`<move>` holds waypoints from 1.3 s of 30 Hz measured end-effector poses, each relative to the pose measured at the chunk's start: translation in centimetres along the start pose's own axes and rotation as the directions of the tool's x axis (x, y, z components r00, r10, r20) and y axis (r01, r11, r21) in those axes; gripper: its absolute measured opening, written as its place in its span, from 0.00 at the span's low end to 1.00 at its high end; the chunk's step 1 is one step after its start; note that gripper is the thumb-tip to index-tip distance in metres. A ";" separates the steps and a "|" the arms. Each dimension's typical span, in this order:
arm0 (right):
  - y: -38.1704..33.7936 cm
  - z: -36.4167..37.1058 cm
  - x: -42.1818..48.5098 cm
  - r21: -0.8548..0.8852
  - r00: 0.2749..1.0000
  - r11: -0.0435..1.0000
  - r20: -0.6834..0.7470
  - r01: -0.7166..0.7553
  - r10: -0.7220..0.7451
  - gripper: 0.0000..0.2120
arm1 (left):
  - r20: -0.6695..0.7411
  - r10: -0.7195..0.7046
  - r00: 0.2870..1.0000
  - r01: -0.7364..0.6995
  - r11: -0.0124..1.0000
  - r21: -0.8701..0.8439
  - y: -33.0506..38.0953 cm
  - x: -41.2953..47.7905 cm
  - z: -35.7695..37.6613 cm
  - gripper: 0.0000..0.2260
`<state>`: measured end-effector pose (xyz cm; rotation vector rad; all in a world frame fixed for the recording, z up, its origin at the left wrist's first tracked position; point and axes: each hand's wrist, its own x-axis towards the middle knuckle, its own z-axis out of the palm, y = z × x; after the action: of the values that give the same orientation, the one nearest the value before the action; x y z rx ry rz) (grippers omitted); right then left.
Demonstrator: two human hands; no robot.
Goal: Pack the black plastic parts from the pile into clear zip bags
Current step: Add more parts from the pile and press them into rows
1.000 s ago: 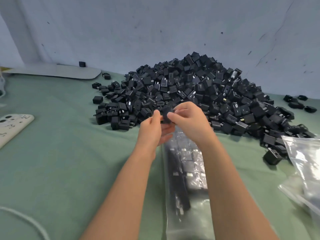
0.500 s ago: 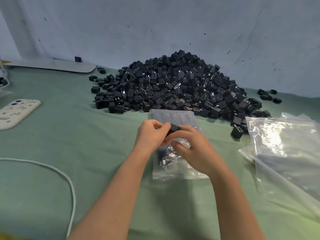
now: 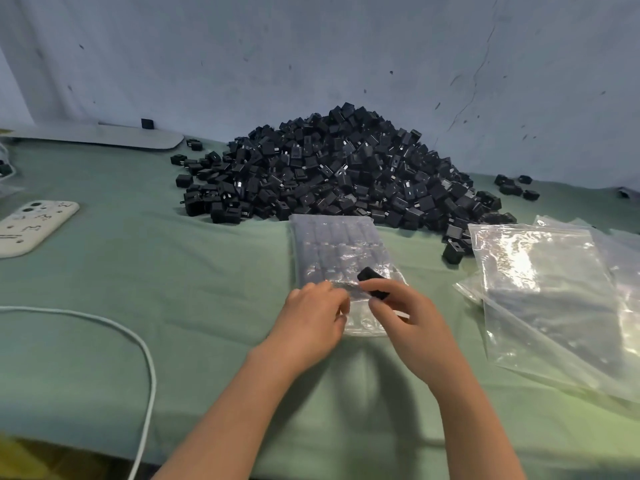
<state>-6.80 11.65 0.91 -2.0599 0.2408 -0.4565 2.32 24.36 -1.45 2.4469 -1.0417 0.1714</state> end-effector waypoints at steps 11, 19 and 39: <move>0.4 2.3 -0.4 -0.428 0.996 0.901 0.068 0.078 -0.054 0.12 | -0.177 -0.022 0.984 -0.038 0.943 -0.331 0.4 0.5 -1.2 0.03; 2.3 3.4 -0.5 -0.360 0.996 0.931 0.081 0.055 -0.028 0.13 | -0.176 -0.398 0.900 0.289 0.849 -0.441 -2.9 0.7 -0.9 0.12; 3.1 5.5 1.5 -0.444 0.990 0.896 -0.132 -0.016 -0.048 0.09 | -0.040 -0.445 0.895 0.387 0.817 -0.427 -2.6 1.1 0.5 0.18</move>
<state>-3.13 13.92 -3.92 -2.4809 0.4471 -0.6009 4.90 24.96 -2.54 2.1701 -0.4025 -0.0243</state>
